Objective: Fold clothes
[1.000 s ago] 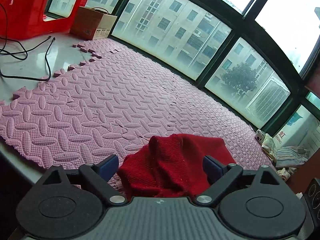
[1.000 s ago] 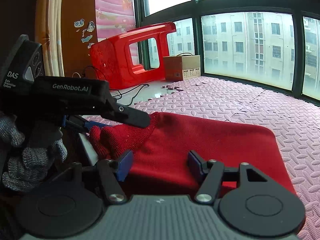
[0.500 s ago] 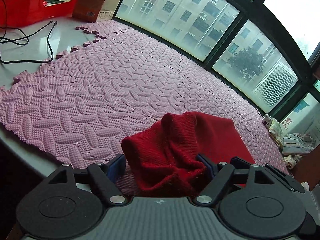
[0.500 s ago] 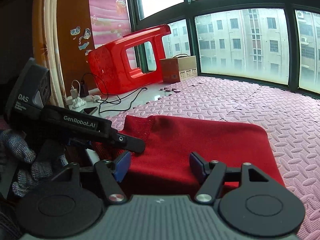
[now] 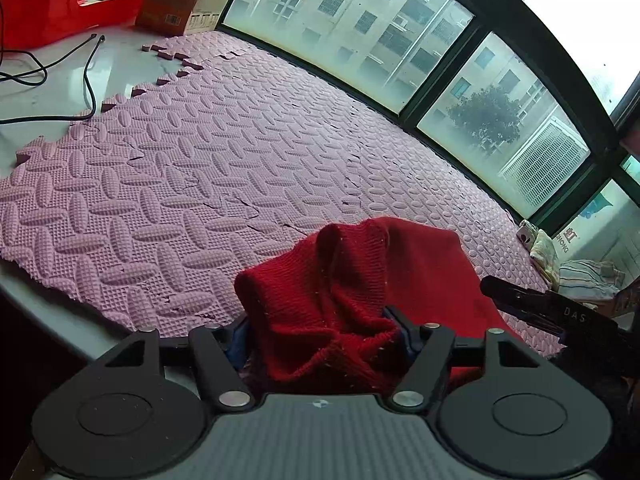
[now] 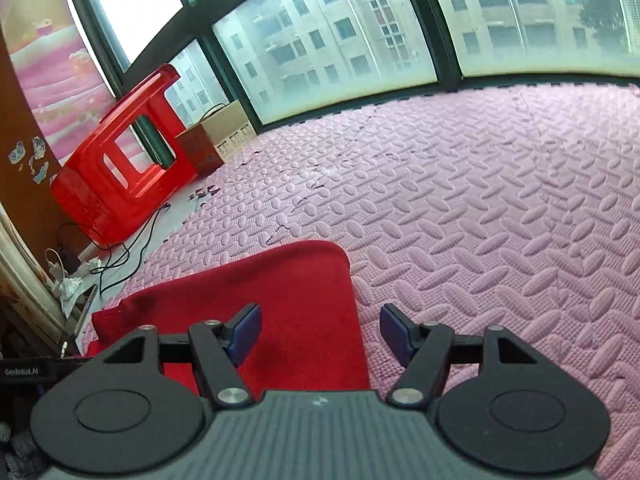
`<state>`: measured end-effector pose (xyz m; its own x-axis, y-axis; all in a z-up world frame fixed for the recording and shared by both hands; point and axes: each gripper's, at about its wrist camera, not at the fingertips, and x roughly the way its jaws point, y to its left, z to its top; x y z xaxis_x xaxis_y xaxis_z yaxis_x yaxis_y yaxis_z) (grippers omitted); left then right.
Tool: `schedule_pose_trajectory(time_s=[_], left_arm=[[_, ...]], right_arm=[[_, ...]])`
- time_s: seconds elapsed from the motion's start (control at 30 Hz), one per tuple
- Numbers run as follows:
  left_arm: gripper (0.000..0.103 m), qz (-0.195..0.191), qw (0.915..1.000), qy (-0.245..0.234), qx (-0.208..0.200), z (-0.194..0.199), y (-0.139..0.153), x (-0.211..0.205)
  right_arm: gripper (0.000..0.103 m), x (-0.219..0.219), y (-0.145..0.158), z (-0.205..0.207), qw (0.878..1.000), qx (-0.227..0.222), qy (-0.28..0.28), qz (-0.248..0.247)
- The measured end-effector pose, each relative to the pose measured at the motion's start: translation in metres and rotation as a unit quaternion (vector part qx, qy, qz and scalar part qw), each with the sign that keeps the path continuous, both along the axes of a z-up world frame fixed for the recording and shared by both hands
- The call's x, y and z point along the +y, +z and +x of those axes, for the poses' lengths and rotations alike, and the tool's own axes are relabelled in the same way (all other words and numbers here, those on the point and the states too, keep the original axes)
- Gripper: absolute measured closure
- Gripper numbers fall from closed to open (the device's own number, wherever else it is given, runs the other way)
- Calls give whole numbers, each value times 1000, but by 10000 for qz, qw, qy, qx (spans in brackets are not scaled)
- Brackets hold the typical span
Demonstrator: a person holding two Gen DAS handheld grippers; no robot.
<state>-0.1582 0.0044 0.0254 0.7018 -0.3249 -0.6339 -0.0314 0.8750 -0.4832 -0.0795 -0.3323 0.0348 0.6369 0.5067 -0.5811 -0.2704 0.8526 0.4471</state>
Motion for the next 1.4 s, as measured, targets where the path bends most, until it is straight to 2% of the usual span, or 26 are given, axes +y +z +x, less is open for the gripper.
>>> schedule_pose_trajectory(time_s=[0.13,0.2,0.27,0.37,0.47,0.7,0.87,1.0,1.27,1.37,1.4], left_arm=[[41,-91,9999,-68,-19,1,0,2],[47,-79,9999,-125,-59,1,2,1],[52,-73,9997,-180,-115,2,4,0],[57,-73,9994,-282,-176,7,8,-4],[64,-155,9986,-448,-238,21,12,-12],[75,-17,9922,-1152,-471,82,21,-68],[77,-62,9851,-1657,-445,140,19,-127],[77,-75,9783,-2022,-439,172,19,-174],[77,-62,9645,-2565,-627,200,19,-252],[74,110,9612,-2672,-671,203,17,-269],[69,128,9608,-2692,-651,204,17,-270]], right_arm=[[43,-1,-15,11,9985,395,22,369],[54,-1,-16,9,9977,426,73,515],[65,-3,-15,6,9974,389,8,603],[73,-10,-12,-2,9964,282,-135,787],[76,-24,-6,-10,9954,125,-405,855],[77,-76,1,-14,9886,-96,-1343,679],[78,-121,6,-9,9773,-270,-2043,492],[78,-152,8,-5,9670,-352,-2499,346],[78,-211,-3,-11,9371,-428,-3465,-22],[76,-225,-11,-14,9322,-324,-3604,-4],[75,-227,-12,-15,9327,-286,-3595,-34]])
